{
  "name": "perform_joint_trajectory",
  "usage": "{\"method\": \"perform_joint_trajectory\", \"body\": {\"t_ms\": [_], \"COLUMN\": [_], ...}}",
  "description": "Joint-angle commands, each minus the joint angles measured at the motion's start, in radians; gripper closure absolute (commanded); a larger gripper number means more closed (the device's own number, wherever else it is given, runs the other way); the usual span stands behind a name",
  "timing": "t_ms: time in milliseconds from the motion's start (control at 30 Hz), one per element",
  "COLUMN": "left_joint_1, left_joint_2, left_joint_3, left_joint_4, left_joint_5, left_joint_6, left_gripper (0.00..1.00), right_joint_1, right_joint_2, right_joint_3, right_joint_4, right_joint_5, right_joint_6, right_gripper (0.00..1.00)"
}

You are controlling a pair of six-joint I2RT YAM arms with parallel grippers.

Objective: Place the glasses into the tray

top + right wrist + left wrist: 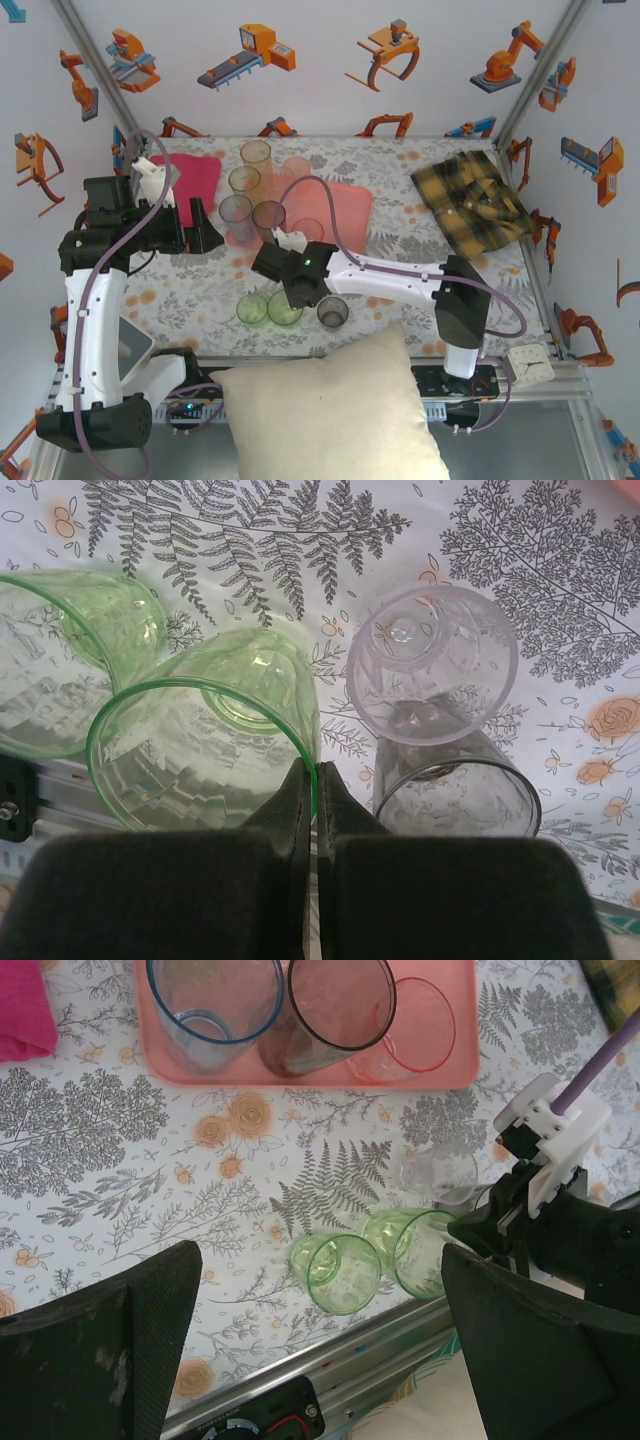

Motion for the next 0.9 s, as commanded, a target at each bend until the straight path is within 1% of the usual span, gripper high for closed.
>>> {"method": "perform_joint_trajectory", "body": {"t_ms": [0,300,533,733,867], "left_joint_1": [0.008,0.012,0.018,0.021,0.024], "left_joint_2": [-0.012,-0.014,-0.013,-0.019,-0.025], "left_joint_3": [-0.001,0.009,0.033,0.027,0.025], "left_joint_4": [0.011,0.008,-0.001,-0.002,-0.002], "left_joint_5": [0.020,0.007,-0.018,-0.019,-0.019], "left_joint_6": [-0.014,-0.010,-0.002,-0.002,-0.003], "left_gripper": [0.03,0.03,0.03,0.03,0.03], "right_joint_1": [-0.005,-0.007,-0.021,-0.078,-0.155], "right_joint_2": [-0.062,-0.102,-0.135,-0.169,-0.181], "right_joint_3": [0.023,0.056,0.139,0.234,0.316], "right_joint_4": [-0.031,-0.049,-0.104,-0.156,-0.196], "right_joint_5": [0.024,0.002,-0.010,-0.037,-0.064], "right_joint_6": [0.002,-0.023,-0.066,-0.125,-0.182], "right_gripper": [0.99,0.99,0.99,0.99,0.99]}}
